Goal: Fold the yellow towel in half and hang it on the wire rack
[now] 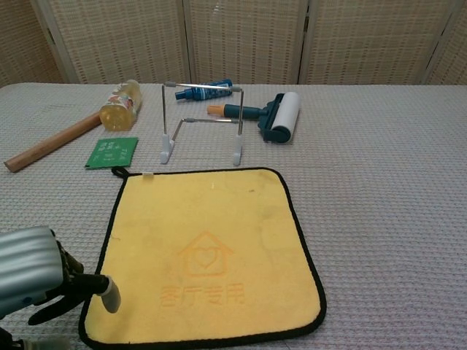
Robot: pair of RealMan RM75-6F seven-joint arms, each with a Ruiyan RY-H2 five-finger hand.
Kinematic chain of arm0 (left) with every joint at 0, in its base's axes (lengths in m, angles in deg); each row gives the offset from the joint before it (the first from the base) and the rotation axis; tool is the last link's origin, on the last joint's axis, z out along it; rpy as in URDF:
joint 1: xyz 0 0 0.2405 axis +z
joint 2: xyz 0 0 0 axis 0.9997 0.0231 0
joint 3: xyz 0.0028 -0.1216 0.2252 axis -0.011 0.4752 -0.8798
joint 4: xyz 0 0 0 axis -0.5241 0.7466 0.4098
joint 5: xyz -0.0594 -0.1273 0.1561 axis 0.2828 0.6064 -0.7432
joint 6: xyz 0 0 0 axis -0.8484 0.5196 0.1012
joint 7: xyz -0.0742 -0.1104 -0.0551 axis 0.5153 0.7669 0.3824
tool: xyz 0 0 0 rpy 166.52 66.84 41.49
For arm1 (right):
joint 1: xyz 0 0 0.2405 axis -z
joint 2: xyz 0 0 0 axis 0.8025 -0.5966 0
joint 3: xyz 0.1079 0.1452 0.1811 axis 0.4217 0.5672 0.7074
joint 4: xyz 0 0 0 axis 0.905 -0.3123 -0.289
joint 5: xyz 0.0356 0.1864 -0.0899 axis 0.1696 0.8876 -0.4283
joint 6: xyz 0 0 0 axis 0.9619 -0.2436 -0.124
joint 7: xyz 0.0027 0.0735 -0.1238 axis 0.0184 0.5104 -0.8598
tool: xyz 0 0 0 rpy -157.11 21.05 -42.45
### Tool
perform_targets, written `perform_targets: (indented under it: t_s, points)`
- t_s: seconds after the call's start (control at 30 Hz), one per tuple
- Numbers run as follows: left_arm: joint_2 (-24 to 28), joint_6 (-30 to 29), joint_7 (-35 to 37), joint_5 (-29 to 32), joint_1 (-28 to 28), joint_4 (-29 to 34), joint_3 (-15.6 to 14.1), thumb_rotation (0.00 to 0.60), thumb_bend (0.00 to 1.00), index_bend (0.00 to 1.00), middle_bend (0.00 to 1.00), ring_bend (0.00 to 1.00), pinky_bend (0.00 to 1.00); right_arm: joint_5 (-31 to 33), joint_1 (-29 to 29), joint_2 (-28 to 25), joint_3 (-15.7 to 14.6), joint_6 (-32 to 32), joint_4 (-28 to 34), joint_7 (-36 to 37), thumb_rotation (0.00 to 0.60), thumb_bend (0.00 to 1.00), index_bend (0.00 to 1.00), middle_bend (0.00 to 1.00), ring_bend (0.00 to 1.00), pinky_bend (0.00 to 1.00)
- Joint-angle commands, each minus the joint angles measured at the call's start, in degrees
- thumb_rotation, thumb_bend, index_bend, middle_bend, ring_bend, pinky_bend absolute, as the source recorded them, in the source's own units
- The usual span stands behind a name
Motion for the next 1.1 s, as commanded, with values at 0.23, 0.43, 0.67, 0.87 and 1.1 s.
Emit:
perform_targets:
  t_s: [0.23, 0.43, 0.67, 0.87, 1.1]
  points:
    - [-3.0, 0.3, 0.4, 2.6, 0.2, -3.3, -0.7, 0.600, 0.31, 0.38, 0.81, 0.73, 0.85, 0.0, -0.1, 0.2, 0.0, 0.0, -0.3, 0.2, 0.600, 0.48, 0.07, 0.15, 0.16, 0.05]
    - [-4.4, -0.6, 0.4, 3.6, 0.5, -4.6, -0.8, 0.600, 0.31, 0.39, 0.81, 0.74, 0.85, 0.2, 0.0, 0.3, 0.0, -0.1, -0.4, 0.3, 0.600, 0.48, 0.07, 0.15, 0.16, 0.05]
    - [-6.0, -1.0, 3.1, 5.2, 0.2, -5.2, -0.9, 0.600, 0.31, 0.41, 0.82, 0.75, 0.85, 0.1, 0.0, 0.3, 0.1, -0.3, -0.4, 0.2, 0.600, 0.48, 0.07, 0.15, 0.16, 0.05]
    - [-7.3, -2.4, 4.3, 6.0, 0.3, -6.1, -0.7, 0.600, 0.31, 0.46, 0.83, 0.76, 0.85, 0.3, 0.2, 0.3, 0.0, -0.3, -0.4, 0.2, 0.600, 0.48, 0.07, 0.15, 0.16, 0.05]
    - [-7.5, -2.9, 4.9, 6.5, 0.0, -6.2, -0.8, 0.600, 0.35, 0.48, 0.84, 0.76, 0.85, 0.1, 0.0, 0.3, 0.0, -0.1, -0.2, -0.1, 0.600, 0.48, 0.07, 0.15, 0.16, 0.06]
